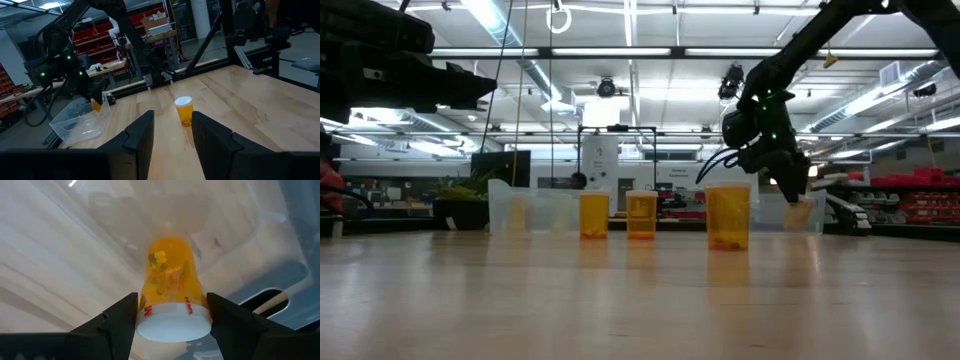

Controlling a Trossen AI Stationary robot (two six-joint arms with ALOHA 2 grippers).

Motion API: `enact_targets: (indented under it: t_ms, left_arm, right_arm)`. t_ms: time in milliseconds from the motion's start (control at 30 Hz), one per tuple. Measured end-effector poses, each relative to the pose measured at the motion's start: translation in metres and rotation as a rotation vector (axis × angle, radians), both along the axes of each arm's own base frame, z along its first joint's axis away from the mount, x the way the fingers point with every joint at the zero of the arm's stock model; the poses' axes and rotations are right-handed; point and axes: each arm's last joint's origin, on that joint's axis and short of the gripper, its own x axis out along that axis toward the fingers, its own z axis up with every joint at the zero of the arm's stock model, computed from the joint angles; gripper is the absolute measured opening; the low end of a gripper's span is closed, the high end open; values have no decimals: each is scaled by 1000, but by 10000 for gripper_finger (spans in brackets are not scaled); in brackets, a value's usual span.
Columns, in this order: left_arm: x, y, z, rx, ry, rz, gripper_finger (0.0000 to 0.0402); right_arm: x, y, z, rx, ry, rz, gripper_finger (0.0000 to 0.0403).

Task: Pick and place medicine bottles into bin by pill shape (circle, oval)
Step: Put the orange large pill bottle into the right transparent bin

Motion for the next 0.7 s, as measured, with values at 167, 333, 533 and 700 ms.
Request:
enact_targets:
  t_ms: [167,333,533,700]
  left_arm:
    - [0,0,0,0,0,-1,143]
    - [0,0,0,0,0,0,150]
    - [0,0,0,0,0,-1,148]
    - [0,0,0,0,0,-1,141]
  right_arm:
    - [-1,1,-2,23,13,7,237]
    - [-1,1,-2,17,19,20,237]
    - [1,-1,-2,-8,2,29,237]
    - [3,-4,-3,-31,-10,40,238]
